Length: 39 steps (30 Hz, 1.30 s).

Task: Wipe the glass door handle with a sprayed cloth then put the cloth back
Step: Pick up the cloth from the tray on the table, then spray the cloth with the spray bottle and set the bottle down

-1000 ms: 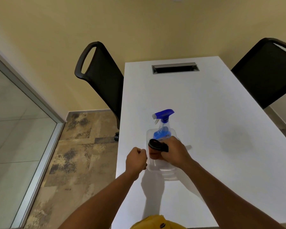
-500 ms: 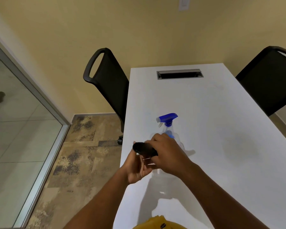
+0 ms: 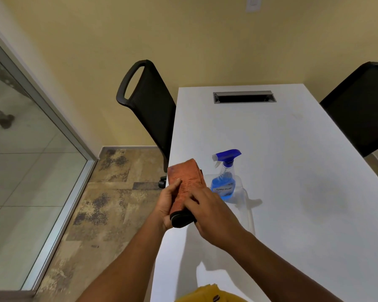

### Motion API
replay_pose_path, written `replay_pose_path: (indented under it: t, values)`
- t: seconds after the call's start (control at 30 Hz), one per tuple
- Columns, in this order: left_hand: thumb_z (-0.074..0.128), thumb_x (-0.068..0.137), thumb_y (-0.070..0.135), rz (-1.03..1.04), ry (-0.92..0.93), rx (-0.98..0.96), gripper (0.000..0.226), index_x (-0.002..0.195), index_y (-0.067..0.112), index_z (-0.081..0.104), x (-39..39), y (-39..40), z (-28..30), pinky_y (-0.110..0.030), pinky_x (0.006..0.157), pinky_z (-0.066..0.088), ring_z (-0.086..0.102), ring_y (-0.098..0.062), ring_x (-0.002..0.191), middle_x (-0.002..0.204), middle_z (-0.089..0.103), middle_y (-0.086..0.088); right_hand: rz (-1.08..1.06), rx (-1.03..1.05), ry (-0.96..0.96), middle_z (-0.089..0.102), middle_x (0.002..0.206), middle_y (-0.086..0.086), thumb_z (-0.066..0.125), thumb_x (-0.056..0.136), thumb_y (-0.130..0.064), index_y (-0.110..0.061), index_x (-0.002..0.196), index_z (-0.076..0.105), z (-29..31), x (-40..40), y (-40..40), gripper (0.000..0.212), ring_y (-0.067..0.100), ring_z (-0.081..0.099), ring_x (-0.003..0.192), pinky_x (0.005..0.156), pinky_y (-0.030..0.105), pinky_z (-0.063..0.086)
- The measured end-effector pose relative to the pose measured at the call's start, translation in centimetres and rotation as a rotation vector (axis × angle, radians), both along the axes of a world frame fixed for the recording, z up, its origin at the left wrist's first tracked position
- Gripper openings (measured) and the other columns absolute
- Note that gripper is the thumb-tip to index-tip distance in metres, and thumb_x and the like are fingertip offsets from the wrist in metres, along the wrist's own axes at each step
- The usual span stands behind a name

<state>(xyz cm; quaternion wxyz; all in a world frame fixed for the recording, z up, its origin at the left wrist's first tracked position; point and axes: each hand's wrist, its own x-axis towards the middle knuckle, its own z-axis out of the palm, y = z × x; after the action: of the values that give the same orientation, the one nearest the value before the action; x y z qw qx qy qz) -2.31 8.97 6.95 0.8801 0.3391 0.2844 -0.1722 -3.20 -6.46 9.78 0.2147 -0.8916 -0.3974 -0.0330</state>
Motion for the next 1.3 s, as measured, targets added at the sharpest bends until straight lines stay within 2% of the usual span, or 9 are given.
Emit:
replay_pose_path:
  t: [0.1,0.2,0.3,0.4,0.5,0.63,0.83,1.13,1.3]
  values:
    - [0.072,0.089,0.034,0.023,0.018,0.005,0.061,0.137,-0.002,0.059,0.3,0.8,-0.8,-0.051,0.099,0.053,0.068,-0.039,0.107,0.126,0.067,-0.025,0.041,-0.031,0.024,0.067,0.119,0.006,0.087,0.072,-0.025,-0.021,0.125,0.059,-1.3,-0.5,-0.1,0.060,0.022,0.068,0.101,0.086,0.040,0.060]
    - [0.066,0.092,0.028,0.023,0.006,-0.004,0.058,0.140,-0.003,0.055,0.3,1.1,-1.0,-0.053,0.102,0.051,0.067,-0.042,0.109,0.127,0.065,-0.028,0.075,-0.023,0.176,0.056,0.136,-0.005,0.066,0.089,-0.043,-0.029,0.136,0.052,-1.1,-0.4,-1.3,0.051,0.012,0.053,0.120,0.104,0.031,0.046]
    - [0.063,0.092,0.024,0.031,0.014,0.016,0.054,0.138,-0.003,0.055,0.2,2.0,-1.4,-0.058,0.104,0.050,0.066,-0.044,0.112,0.127,0.066,-0.028,-0.075,0.182,0.386,0.063,0.125,-0.009,0.063,0.091,-0.048,-0.027,0.126,0.062,-0.5,1.2,-3.6,0.041,0.006,0.055,0.115,0.100,0.025,0.045]
    - [0.067,0.090,0.023,0.065,0.052,0.080,0.054,0.138,0.001,0.057,0.3,2.6,-1.5,-0.056,0.098,0.054,0.070,-0.042,0.106,0.124,0.069,-0.025,-0.523,0.457,0.445,0.069,0.113,-0.001,0.071,0.090,-0.025,-0.015,0.118,0.066,-1.5,4.8,-6.2,0.030,0.017,0.067,0.105,0.085,0.021,0.050]
    - [0.066,0.090,0.022,0.105,0.045,0.059,0.053,0.138,0.001,0.057,0.5,2.7,-1.6,-0.054,0.096,0.054,0.070,-0.040,0.104,0.123,0.069,-0.024,-0.685,0.432,0.554,0.064,0.130,0.005,0.072,0.089,-0.022,-0.013,0.136,0.053,-2.6,8.8,-7.6,0.051,0.022,0.063,0.115,0.087,0.024,0.048]
    - [0.070,0.087,0.024,0.070,0.021,0.056,0.059,0.141,0.003,0.055,0.7,2.4,-1.4,-0.058,0.106,0.048,0.065,-0.042,0.116,0.135,0.064,-0.025,-0.584,0.358,0.707,0.043,0.155,0.005,0.069,0.092,-0.028,-0.014,0.152,0.033,-3.0,11.3,-6.6,0.073,0.026,0.045,0.139,0.110,0.038,0.039]
    - [0.076,0.084,0.034,0.029,-0.006,0.129,0.063,0.137,0.004,0.058,1.1,2.7,-1.6,-0.058,0.108,0.047,0.064,-0.044,0.120,0.130,0.067,-0.024,-0.531,0.437,0.749,0.062,0.115,0.004,0.064,0.096,-0.023,-0.012,0.122,0.053,-3.0,12.4,-4.4,0.030,0.027,0.061,0.117,0.094,0.030,0.044]
    - [0.068,0.090,0.040,0.068,0.001,0.157,0.060,0.139,0.005,0.058,1.0,3.1,-2.2,-0.060,0.111,0.044,0.062,-0.045,0.124,0.131,0.067,-0.025,-0.472,0.501,0.648,0.068,0.099,0.011,0.071,0.090,-0.026,-0.008,0.112,0.060,-1.4,11.7,-5.1,0.031,0.026,0.065,0.096,0.081,0.027,0.049]
    - [0.057,0.098,0.040,0.095,-0.059,0.056,0.055,0.140,0.004,0.057,1.4,2.8,-1.2,-0.057,0.111,0.043,0.054,-0.044,0.133,0.137,0.062,-0.025,-0.441,0.727,0.723,0.067,0.095,0.015,0.069,0.090,-0.021,-0.023,0.103,0.058,1.3,10.5,-5.2,0.017,0.030,0.069,0.090,0.084,0.036,0.057]
